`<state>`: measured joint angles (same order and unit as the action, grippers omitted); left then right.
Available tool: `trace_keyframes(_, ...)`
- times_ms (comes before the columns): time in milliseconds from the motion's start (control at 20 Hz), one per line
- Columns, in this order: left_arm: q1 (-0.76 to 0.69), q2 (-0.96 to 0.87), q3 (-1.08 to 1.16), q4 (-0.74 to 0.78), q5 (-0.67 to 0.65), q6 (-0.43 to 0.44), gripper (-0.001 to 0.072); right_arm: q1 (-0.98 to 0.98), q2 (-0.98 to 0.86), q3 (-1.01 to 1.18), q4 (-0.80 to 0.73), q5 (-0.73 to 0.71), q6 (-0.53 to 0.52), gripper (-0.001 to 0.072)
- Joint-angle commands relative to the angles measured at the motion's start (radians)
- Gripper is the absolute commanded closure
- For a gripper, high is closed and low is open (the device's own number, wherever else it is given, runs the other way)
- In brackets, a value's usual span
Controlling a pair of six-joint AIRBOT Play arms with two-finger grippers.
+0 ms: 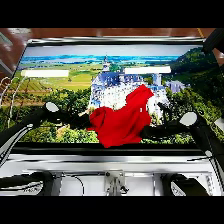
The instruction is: Fold the shirts.
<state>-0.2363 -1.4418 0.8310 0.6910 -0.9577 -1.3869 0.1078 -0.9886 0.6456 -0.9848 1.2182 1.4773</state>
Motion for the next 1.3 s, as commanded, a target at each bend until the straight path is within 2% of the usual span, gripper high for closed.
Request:
trace_keyframes(0,-0.005,0.01,0.039,-0.011,-0.026,0.018,0.0679,0.122,-0.017,-0.002,-0.157,-0.18,0.174,0.0202)
trace_keyframes(100,-0.005,0.024,0.072,-0.011,-0.037,0.018,0.0678,0.124,-0.069,-0.002,-0.182,-0.166,0.216,0.0201)
trace_keyframes(450,-0.005,0.07,0.155,-0.011,-0.069,0.035,0.0678,0.125,-0.278,-0.002,-0.059,-0.174,0.19,0.0201)
trace_keyframes(750,-0.005,0.1,0.159,-0.011,-0.092,0.06,0.0678,0.125,-0.305,-0.002,-0.052,-0.267,0.213,0.0202)
trace_keyframes(900,0.0,0.112,0.164,-0.01,-0.121,0.079,0.0679,0.125,-0.341,-0.002,-0.032,-0.245,0.212,0.0203)
trace_keyframes(950,0.006,0.117,0.166,-0.01,-0.12,0.079,0.0679,0.125,-0.357,-0.002,-0.013,-0.24,0.208,0.0221)
trace_keyframes(1000,0.012,0.119,0.17,-0.011,-0.116,0.085,0.0678,0.125,-0.364,-0.002,0.013,-0.243,0.194,0.0387)
trace_keyframes(1050,0.015,0.12,0.175,-0.01,-0.115,0.086,0.0679,0.124,-0.36,-0.001,0.037,-0.241,0.193,0.065)
trace_keyframes(1150,0.026,0.122,0.189,-0.01,-0.117,0.093,0.0679,0.124,-0.333,0.016,0.06,-0.222,0.141,0.0642)
trace_keyframes(1250,0.046,0.138,0.228,-0.01,-0.127,0.112,0.0679,0.124,-0.26,0.07,0.019,-0.172,0.091,0.0643)
